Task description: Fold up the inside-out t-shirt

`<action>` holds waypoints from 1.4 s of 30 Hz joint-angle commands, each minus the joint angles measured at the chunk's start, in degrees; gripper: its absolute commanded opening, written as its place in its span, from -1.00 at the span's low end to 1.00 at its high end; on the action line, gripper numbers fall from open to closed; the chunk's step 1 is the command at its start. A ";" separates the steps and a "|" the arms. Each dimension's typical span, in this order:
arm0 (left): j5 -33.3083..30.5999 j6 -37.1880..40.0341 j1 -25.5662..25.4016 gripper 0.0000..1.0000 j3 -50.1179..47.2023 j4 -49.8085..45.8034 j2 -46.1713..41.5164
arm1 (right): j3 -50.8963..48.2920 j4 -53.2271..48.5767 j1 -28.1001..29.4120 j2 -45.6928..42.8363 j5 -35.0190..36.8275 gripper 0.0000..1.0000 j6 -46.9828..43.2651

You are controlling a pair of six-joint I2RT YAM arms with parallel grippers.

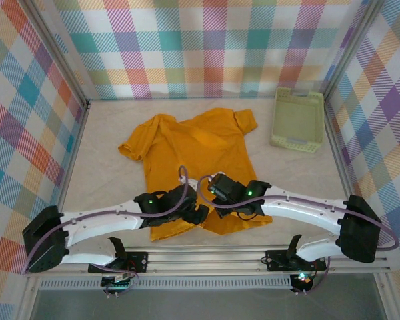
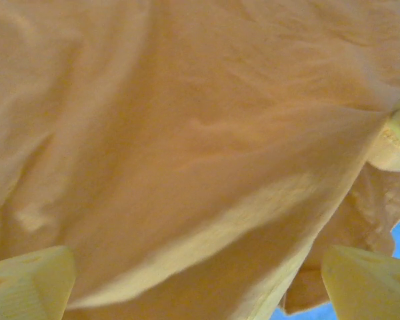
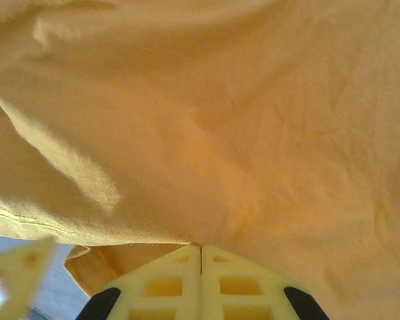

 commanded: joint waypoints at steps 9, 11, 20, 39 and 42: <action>-5.33 0.39 -0.83 0.64 2.84 6.86 8.46 | -0.03 2.07 -1.55 -7.70 -2.20 -1.00 1.73; -6.29 0.12 -0.82 0.39 3.13 6.81 8.55 | -0.45 2.20 -1.82 -7.87 -2.10 -1.00 1.86; -7.14 -0.19 -0.82 -0.55 5.40 6.07 7.17 | -3.35 3.64 -3.07 -8.45 -1.66 -0.91 2.93; -3.16 1.67 5.65 -0.86 9.31 5.80 2.37 | -19.96 30.75 11.52 -4.22 0.27 -0.24 -1.08; -2.66 1.89 6.03 -0.85 9.48 5.24 0.77 | -20.49 35.76 11.52 -0.35 -1.00 -0.24 -1.93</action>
